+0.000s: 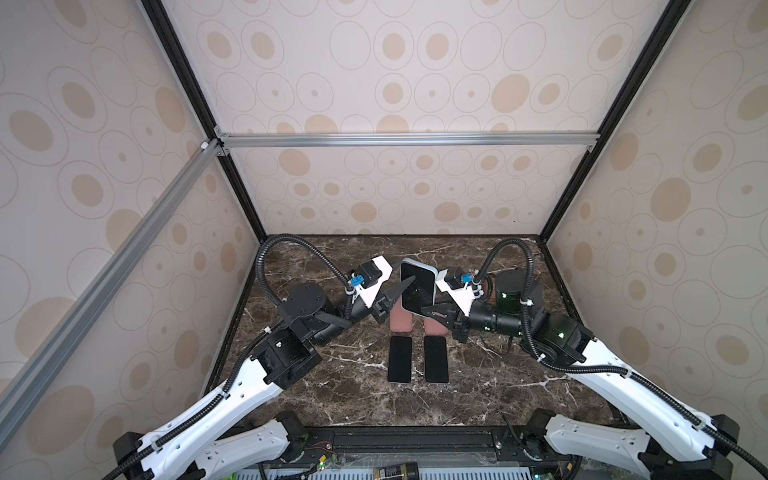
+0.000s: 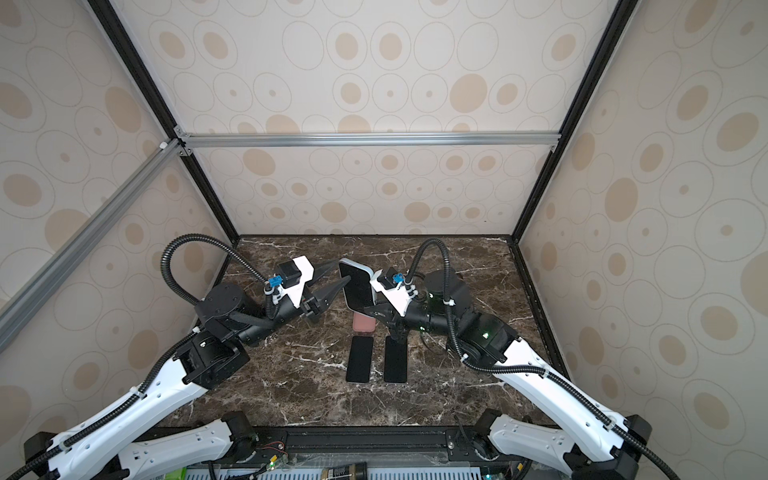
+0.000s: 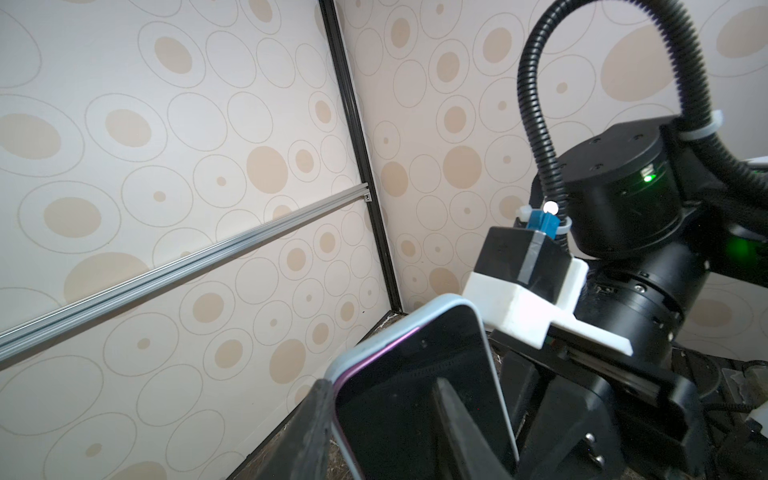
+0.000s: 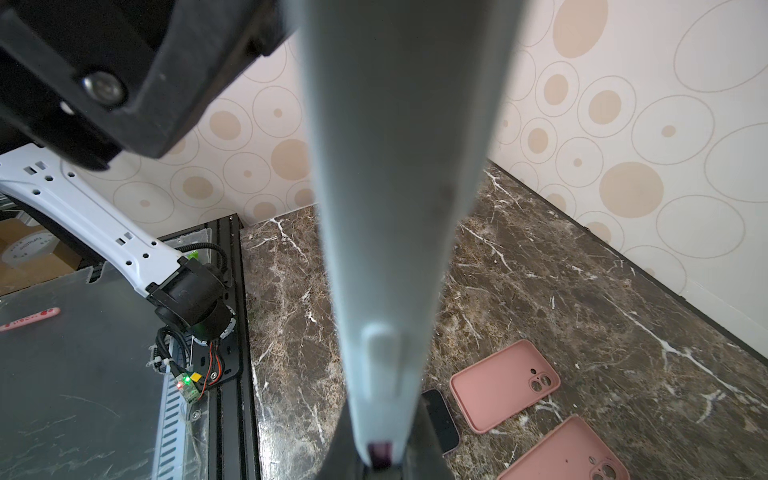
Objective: Take the phone out of the phone case
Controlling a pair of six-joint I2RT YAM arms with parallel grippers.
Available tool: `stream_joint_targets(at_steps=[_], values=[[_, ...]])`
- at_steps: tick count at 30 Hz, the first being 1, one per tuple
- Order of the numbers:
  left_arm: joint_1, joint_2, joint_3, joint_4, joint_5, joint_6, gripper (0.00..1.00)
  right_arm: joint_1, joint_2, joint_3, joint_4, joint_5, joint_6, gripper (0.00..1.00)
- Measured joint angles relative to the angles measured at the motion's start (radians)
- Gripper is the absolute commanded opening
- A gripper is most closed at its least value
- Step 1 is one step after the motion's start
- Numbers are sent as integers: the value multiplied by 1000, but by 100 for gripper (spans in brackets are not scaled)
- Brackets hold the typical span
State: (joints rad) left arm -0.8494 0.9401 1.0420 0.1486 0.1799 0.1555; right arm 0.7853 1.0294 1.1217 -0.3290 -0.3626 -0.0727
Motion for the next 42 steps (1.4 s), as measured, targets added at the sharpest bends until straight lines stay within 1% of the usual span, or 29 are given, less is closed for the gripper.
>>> stream_joint_targets(at_steps=[19, 25, 42], values=[[0, 10, 0, 1, 1, -17, 35, 0, 0, 2, -10, -8, -8, 0], [1, 31, 17, -17, 5, -32, 34, 0, -2, 2, -15, 5, -40, 0], [12, 45, 26, -56, 45, -35, 34, -6, -2, 8, -53, 1, -131, 0]])
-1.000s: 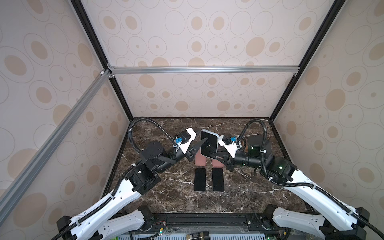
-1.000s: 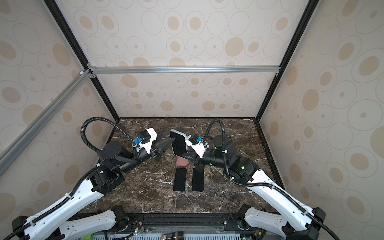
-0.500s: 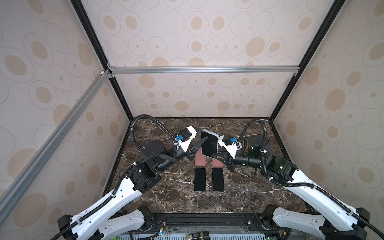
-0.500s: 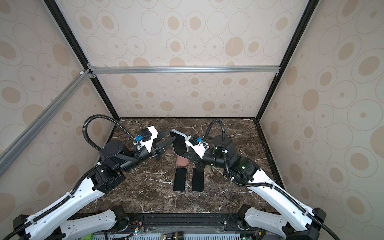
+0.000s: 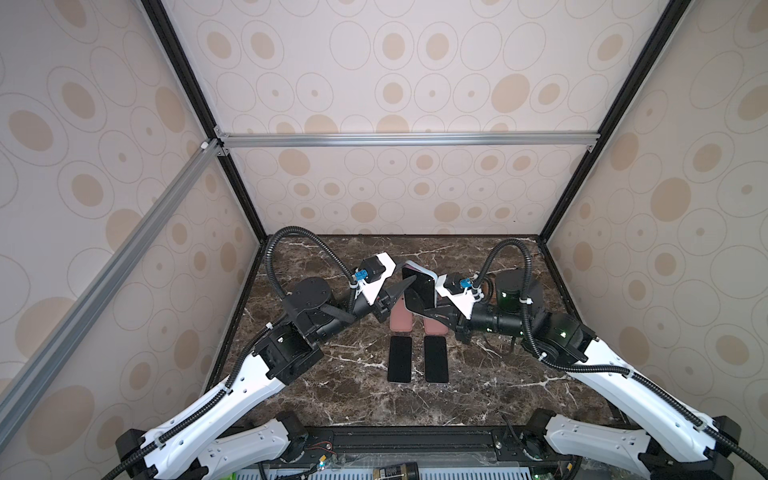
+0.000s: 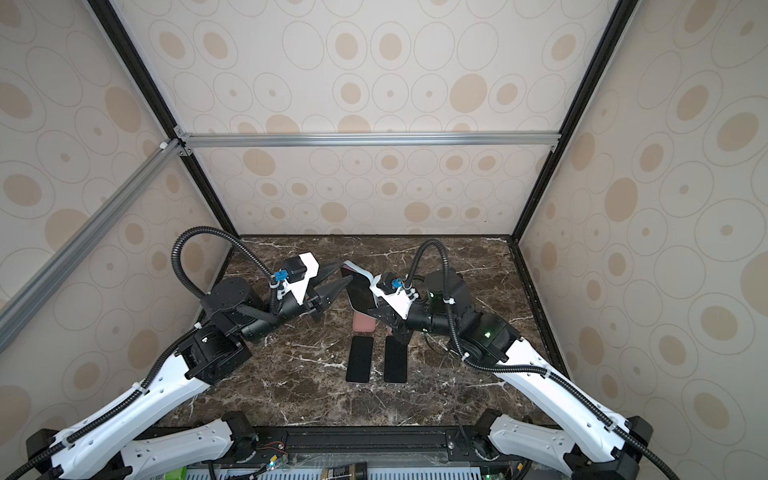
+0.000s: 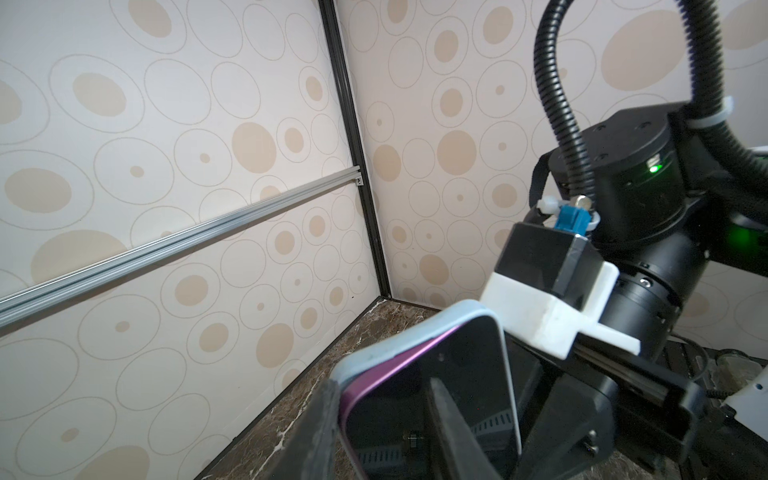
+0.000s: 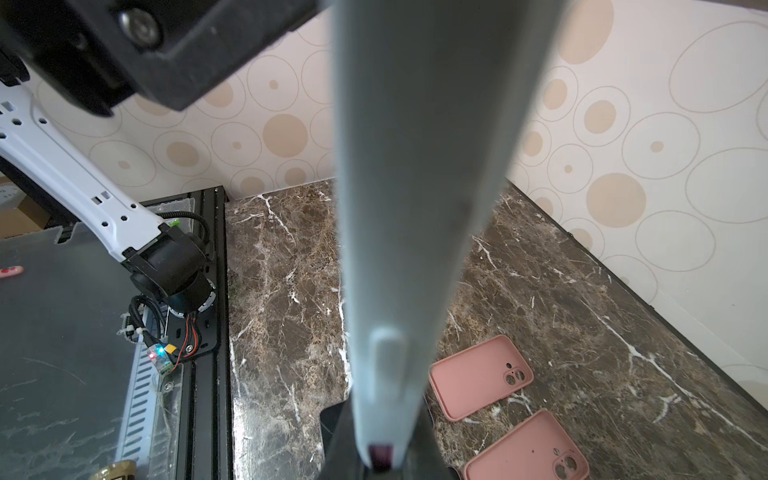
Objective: Take the phone out of the phone case
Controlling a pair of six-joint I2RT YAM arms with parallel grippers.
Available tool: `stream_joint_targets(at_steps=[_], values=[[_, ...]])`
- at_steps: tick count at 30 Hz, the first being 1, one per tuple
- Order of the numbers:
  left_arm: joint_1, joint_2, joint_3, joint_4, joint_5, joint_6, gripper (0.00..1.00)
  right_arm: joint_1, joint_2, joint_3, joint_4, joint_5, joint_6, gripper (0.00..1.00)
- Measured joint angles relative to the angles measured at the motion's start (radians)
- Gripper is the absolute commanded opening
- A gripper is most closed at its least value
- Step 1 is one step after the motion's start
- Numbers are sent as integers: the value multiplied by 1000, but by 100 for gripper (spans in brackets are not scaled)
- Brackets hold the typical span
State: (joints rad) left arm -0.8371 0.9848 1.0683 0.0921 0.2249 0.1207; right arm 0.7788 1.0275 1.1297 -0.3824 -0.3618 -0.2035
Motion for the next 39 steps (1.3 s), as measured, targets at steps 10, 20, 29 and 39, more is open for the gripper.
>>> stream_joint_targets(at_steps=[10, 20, 29, 39], values=[[18, 0, 0, -6, 44, 0, 34, -1, 0, 0, -4, -2, -23, 0], [84, 11, 4, -64, 233, -2, 34, -1, -4, 1, -58, -39, -46, 0], [160, 9, -9, -45, 492, -54, 34, -20, -18, 2, -83, -114, -75, 0], [230, 2, -52, 106, 778, -222, 38, -82, -18, 2, -93, -335, -73, 0]])
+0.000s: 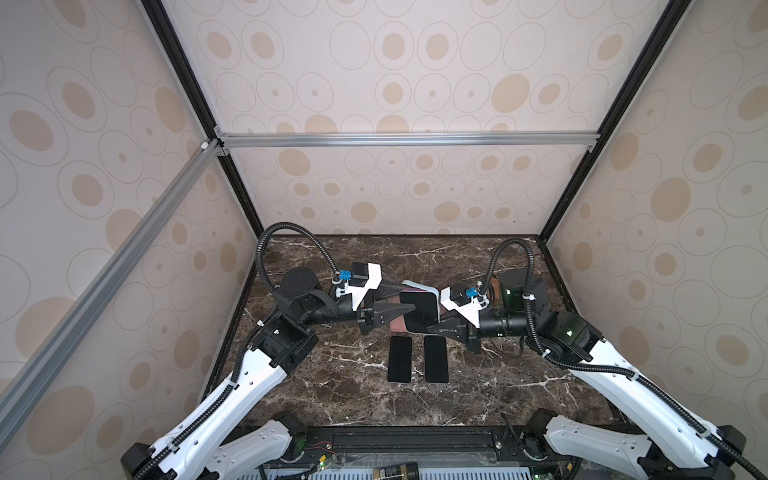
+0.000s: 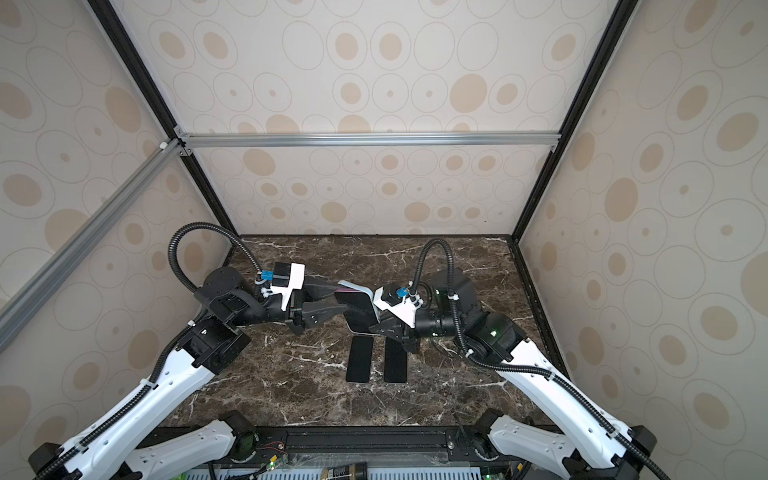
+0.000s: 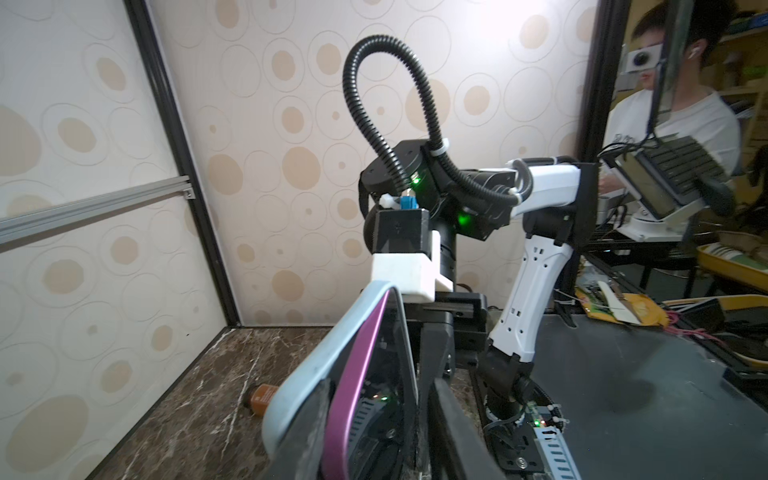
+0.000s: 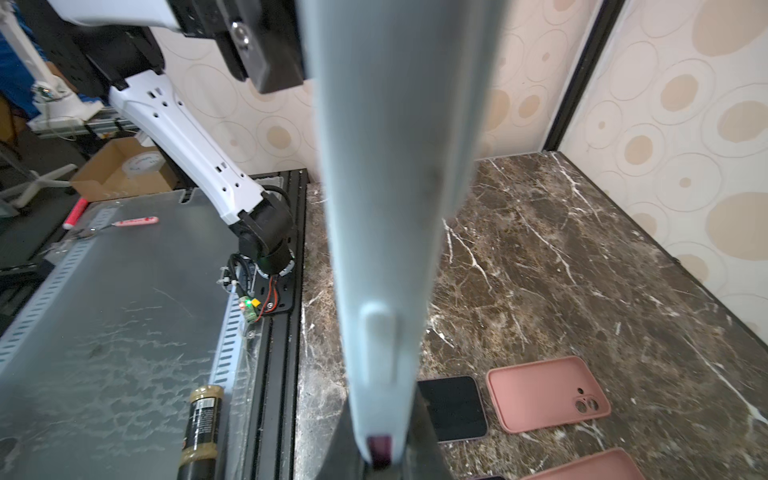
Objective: Take the phone out of the phone case
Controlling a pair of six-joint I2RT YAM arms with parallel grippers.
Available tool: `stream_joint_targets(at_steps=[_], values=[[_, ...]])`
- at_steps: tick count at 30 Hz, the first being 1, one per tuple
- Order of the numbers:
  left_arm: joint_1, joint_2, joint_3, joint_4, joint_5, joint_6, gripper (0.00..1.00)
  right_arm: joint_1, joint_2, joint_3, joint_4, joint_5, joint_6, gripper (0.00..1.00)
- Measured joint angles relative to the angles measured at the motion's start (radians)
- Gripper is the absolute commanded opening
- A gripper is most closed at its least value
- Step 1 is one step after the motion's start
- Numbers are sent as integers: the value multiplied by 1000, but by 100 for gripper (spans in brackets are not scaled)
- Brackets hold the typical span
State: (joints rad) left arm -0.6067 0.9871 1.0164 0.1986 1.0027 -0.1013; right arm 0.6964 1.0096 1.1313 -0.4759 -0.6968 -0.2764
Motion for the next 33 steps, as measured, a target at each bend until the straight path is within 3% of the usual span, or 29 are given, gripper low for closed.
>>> stream_joint_targets(at_steps=[6, 16, 33], values=[[12, -1, -23, 68, 93, -91, 38, -20, -3, 0, 60, -86, 33, 0], [25, -6, -76, 208, 98, -193, 37, -30, -1, -33, 244, -150, 163, 0], [34, -8, -68, 164, 53, -179, 15, -31, 21, -32, 254, -172, 166, 0]])
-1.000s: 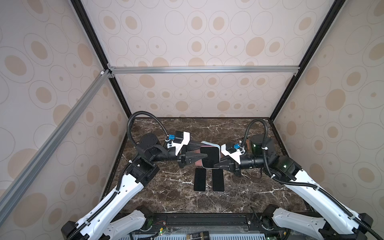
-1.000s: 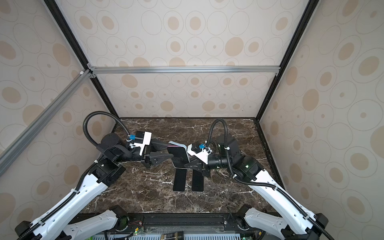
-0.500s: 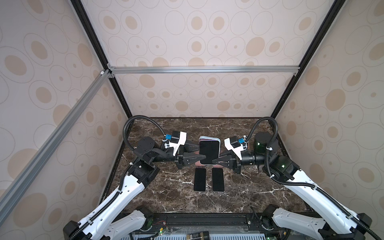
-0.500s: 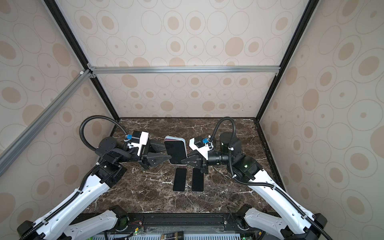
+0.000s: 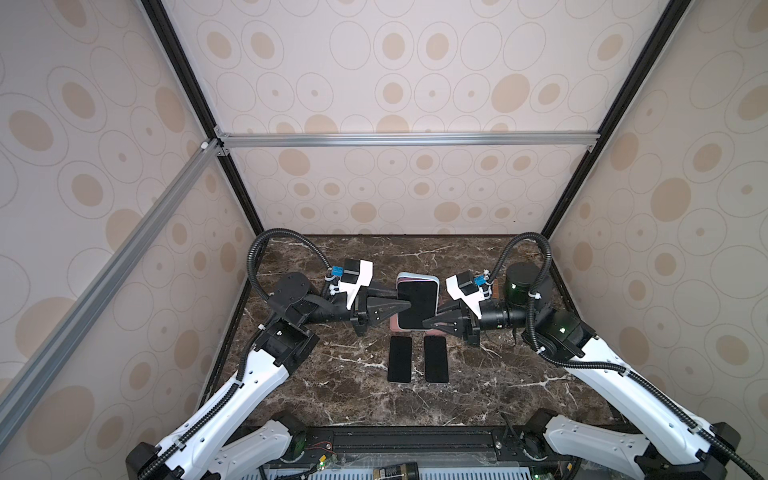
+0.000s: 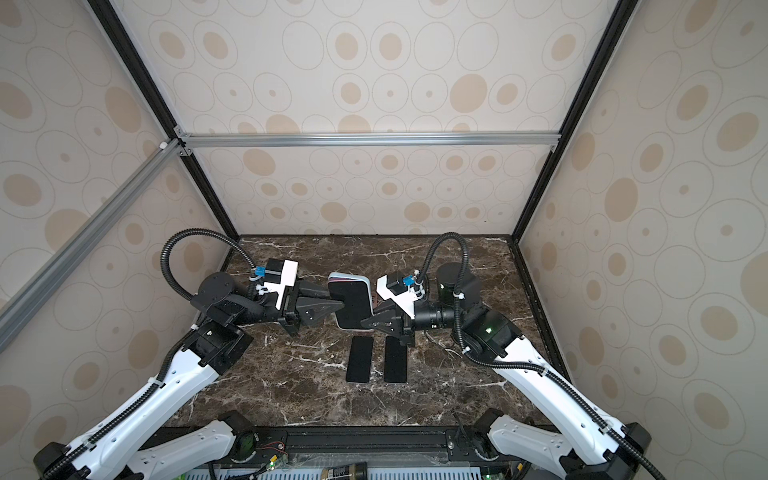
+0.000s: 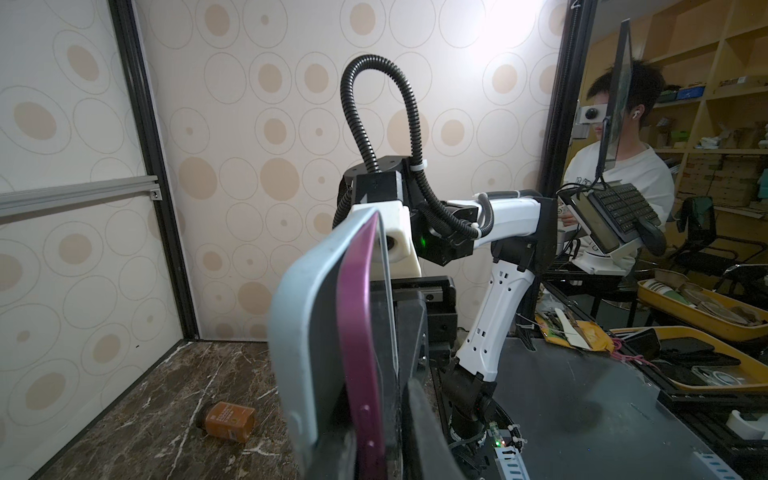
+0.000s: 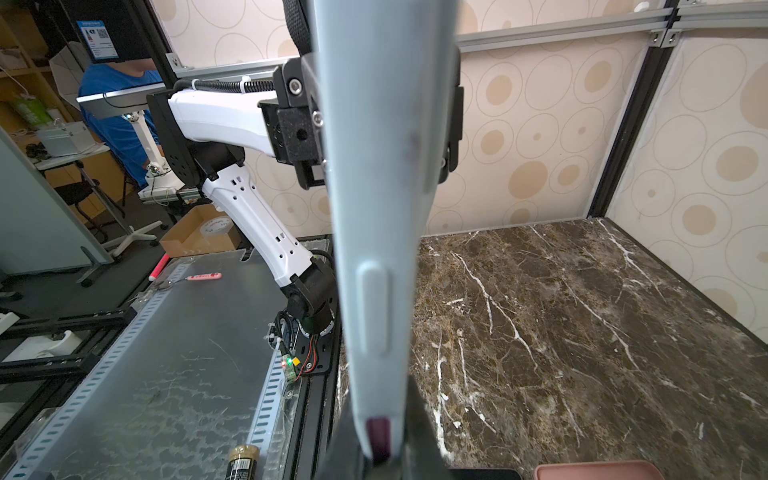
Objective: Take the phone out of the phone case
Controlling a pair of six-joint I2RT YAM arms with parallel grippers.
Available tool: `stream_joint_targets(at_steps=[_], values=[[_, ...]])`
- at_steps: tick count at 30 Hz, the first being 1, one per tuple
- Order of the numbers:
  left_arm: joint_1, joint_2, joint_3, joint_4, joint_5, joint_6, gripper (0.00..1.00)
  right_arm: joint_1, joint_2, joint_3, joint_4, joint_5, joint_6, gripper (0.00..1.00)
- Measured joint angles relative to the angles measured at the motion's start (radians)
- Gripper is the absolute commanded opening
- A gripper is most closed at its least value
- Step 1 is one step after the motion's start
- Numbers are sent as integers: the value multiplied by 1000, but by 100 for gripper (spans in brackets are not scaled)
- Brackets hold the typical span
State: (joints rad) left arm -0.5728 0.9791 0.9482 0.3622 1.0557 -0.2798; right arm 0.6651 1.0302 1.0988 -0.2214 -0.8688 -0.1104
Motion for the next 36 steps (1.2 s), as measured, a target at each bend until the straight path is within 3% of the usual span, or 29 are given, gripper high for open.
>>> stream_joint_targets(at_steps=[9, 13, 15, 17, 20, 26, 29, 36], values=[[2, -1, 13, -40, 1, 4, 1, -1, 0, 0, -7, 7, -32, 0], [2, -4, 17, -78, 0, 18, 0, -2, 0, 0, -30, 11, -42, 0], [3, -5, 25, -111, -6, 34, 0, -2, 0, 0, -42, 18, -45, 13], [4, -8, 35, -156, -26, 69, 0, -2, -2, 0, -49, 44, -30, 31], [2, -16, 43, -286, -130, 151, 0, -4, -27, 0, -7, 109, 5, 43], [5, -8, 107, -534, -345, 349, 0, -8, -113, 14, 52, 318, 66, 50], [5, -9, 122, -609, -380, 441, 0, -8, -85, 99, 2, 375, 72, 50], [5, -10, 137, -726, -411, 616, 0, -8, 114, 396, -245, 320, 17, 59]])
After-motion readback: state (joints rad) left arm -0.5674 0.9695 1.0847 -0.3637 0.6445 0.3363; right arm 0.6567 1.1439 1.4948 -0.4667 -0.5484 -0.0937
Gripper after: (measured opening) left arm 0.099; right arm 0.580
